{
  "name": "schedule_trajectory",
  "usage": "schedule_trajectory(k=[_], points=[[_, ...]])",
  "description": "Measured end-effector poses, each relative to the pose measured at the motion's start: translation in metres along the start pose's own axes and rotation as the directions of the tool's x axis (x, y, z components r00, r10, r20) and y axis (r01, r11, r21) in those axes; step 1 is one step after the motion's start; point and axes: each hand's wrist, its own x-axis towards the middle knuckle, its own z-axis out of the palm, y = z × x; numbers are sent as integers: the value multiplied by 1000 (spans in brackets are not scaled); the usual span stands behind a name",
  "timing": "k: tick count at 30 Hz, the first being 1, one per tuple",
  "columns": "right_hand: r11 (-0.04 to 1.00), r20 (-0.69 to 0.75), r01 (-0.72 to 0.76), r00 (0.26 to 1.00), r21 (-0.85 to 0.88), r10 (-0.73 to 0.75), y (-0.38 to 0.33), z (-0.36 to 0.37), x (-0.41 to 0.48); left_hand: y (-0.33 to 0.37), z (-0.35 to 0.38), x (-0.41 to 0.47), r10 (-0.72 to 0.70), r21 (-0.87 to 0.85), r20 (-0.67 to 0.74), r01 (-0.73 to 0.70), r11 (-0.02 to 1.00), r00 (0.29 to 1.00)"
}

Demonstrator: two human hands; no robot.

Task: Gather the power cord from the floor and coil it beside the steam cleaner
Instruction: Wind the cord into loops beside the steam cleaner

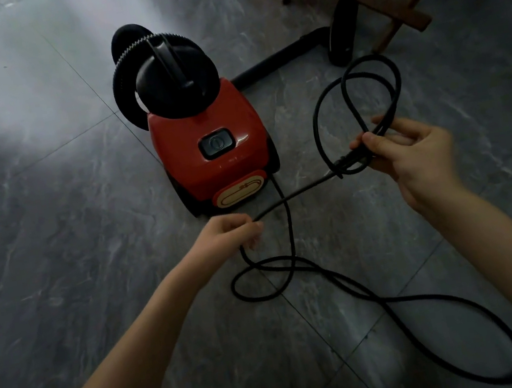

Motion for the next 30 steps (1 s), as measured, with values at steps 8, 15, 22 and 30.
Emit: schedule_trajectory(k=[8,15,22,30], points=[[999,-34,-10,999,-37,8,3,-5,-1,-32,1,-4,-94,-316,69,111,942,993],[982,164,-115,977,-151,139,-4,-10,3,32,0,6,88,-584,-296,-253,771,951],[979,288,-92,947,-181,142,4,10,-14,70,17,30,-90,-805,-313,-214,553,946],[980,240,-33,967,-197,81,12,28,-30,69,15,28,111,-528,-271,-245,813,956]])
